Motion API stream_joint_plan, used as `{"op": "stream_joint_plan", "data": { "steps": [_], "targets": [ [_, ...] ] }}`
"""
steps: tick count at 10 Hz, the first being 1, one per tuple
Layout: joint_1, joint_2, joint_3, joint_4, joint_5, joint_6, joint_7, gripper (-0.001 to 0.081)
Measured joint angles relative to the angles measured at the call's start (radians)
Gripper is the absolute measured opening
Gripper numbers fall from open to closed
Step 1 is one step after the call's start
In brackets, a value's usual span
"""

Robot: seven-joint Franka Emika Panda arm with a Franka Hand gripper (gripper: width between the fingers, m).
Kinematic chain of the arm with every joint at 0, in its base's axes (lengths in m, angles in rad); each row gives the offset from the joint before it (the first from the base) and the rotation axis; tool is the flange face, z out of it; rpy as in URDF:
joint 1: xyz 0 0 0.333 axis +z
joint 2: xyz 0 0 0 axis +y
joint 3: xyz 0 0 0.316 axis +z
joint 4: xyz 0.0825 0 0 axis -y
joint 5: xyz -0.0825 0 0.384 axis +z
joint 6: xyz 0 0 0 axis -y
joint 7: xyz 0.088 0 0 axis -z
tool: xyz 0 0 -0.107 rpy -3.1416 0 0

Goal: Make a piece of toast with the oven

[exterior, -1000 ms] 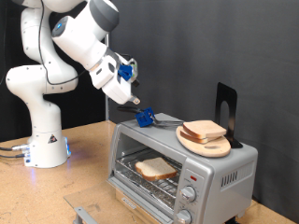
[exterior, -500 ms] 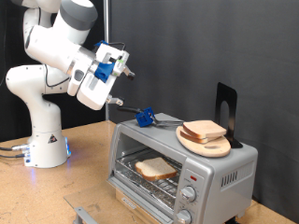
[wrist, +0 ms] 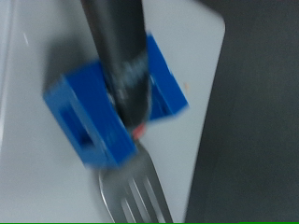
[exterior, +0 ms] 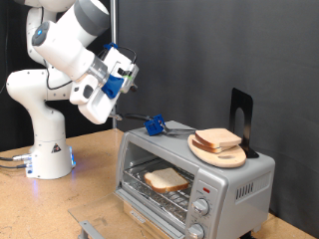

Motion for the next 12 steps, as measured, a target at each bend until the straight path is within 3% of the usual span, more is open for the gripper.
{"op": "stream_joint_plan", "data": {
  "steps": [2,6,8,12],
  "targets": [
    [-0.031,0.058,-0.03,0.034,-0.085,-0.058,-0.001,0.0808],
    [-0.042,0.077,-0.054,0.038,-0.083,-0.063,-0.023,0.0808],
    [-0.069,0.096,-0.097,0.029,-0.071,-0.023,-0.074,0.0808],
    [-0.122,0.212,-0.153,0.042,-0.087,0.069,-0.176,0.0808]
  ]
}}
